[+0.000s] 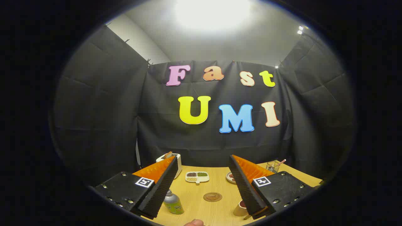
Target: Take the bottle from table, then pour the juice into the cup, finally place the bottle on the coaster
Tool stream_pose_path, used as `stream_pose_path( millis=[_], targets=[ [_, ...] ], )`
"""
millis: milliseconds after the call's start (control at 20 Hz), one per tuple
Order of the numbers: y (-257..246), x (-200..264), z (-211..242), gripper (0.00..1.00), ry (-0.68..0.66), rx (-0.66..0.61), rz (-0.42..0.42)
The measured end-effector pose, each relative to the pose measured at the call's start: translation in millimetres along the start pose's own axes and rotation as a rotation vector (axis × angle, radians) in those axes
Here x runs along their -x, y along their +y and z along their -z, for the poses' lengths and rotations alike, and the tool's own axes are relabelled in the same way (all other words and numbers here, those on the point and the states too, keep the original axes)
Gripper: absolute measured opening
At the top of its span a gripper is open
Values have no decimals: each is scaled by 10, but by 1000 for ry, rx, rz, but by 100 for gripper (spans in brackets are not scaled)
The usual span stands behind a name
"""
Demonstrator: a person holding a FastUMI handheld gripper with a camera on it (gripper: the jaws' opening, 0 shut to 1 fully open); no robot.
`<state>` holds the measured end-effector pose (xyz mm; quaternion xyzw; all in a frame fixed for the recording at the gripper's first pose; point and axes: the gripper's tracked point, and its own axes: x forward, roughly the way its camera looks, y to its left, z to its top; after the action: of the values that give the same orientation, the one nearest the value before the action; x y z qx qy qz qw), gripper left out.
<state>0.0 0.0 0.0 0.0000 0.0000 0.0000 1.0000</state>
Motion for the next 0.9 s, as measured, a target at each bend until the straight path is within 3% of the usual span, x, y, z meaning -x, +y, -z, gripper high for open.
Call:
stream_pose_path(
  millis=[900],
  targets=[
    [48, -35, -77, 99, -21, -3, 5]
  ],
)
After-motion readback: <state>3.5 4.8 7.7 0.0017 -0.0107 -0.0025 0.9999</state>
